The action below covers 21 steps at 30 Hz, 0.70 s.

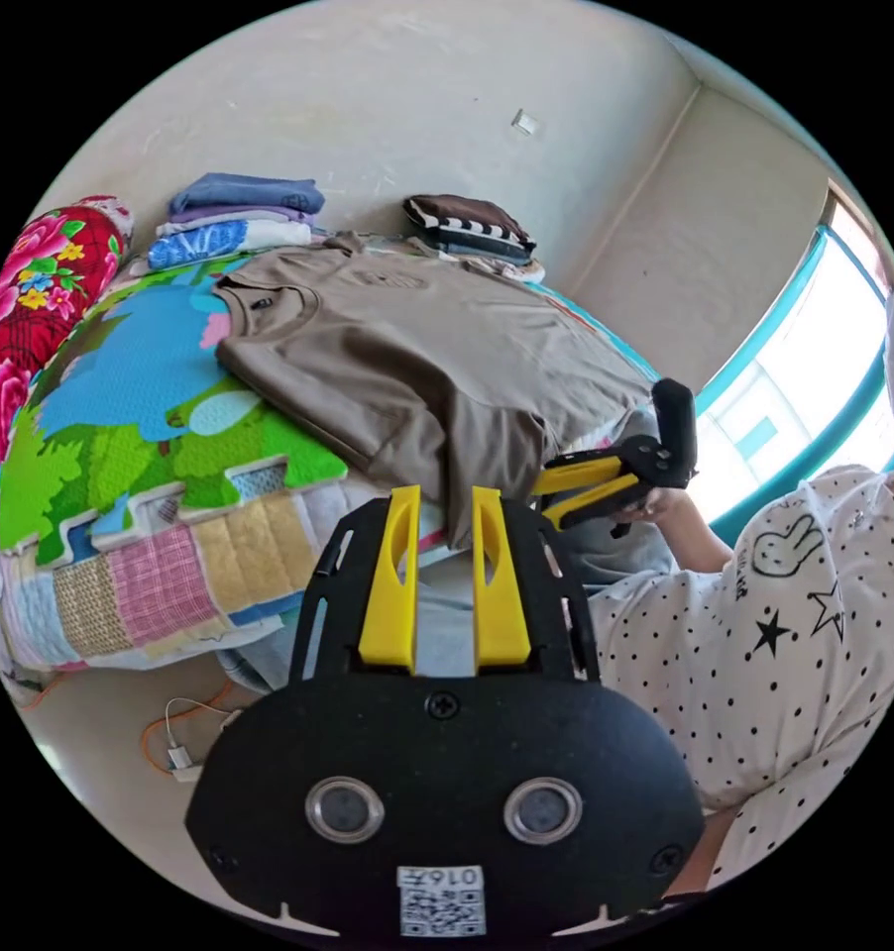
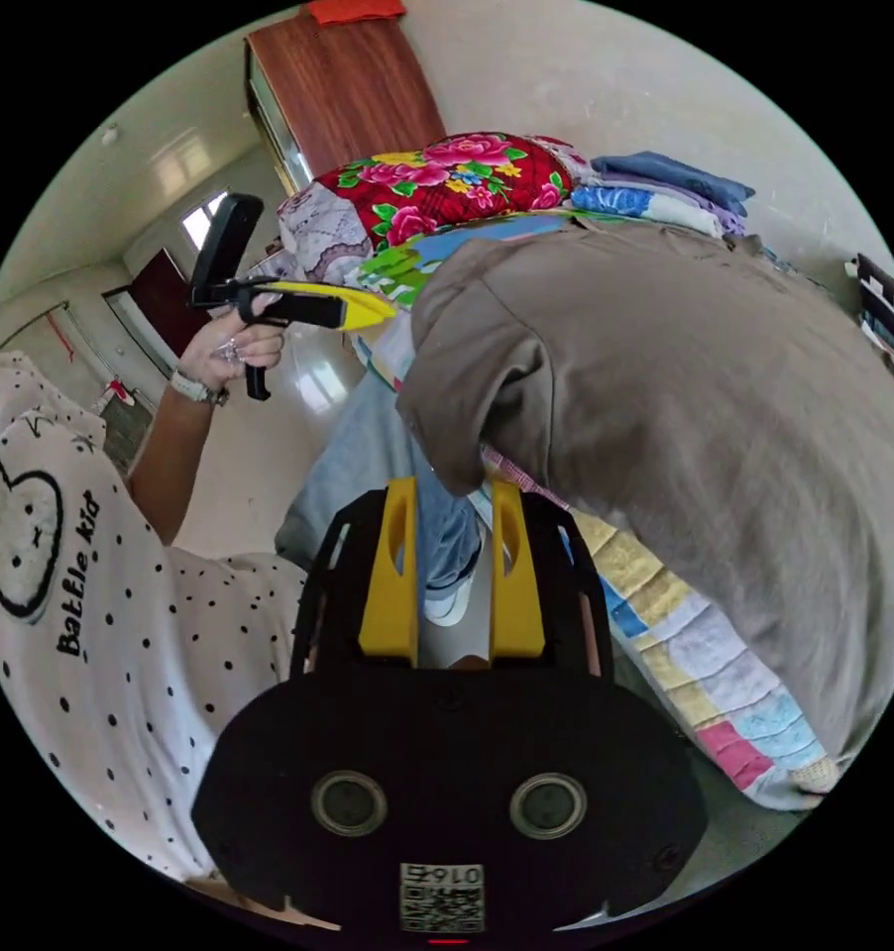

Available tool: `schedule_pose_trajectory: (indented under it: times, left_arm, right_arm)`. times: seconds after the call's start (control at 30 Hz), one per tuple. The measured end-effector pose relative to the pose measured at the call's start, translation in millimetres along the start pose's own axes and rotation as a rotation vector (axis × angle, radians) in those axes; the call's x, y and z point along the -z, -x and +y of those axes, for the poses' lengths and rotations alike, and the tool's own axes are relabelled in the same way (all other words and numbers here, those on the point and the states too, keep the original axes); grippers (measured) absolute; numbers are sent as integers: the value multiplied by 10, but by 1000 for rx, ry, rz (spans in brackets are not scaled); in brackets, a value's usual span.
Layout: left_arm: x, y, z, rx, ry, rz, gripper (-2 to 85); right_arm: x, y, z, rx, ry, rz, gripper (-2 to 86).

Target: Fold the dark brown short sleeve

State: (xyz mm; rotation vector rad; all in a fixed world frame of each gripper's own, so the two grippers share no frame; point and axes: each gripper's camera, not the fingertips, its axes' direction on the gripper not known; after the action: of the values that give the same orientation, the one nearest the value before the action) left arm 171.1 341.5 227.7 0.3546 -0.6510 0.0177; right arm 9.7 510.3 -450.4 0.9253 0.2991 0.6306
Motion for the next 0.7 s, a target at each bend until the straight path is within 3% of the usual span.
schedule_pose_trajectory:
  times: [0.13, 0.3, 0.4, 0.47, 0.57, 0.7]
  left_arm:
    - [34, -120, 40, -12, 25, -11, 80]
    - [315, -320, 91, -29, -88, -44, 74]
    - [327, -407, 56, -27, -129, -53, 72]
    - [269, -475, 20, -29, -135, -52, 74]
    - [128, -665, -40, -65, -120, -104, 83]
    - [-32, -1138, -69, -215, -174, -266, 95]
  right_arm:
    - [-94, -97, -141, -53, -31, -116, 27]
    - [332, -38, -251, 70, -186, -274, 3]
    - [703, -443, -323, -173, -435, -352, 2]
    - [816, -861, -278, -468, -583, -358, 6]
    - [776, -1022, -339, -576, -478, -243, 20]
    - [784, -804, -339, -504, -395, -108, 56]
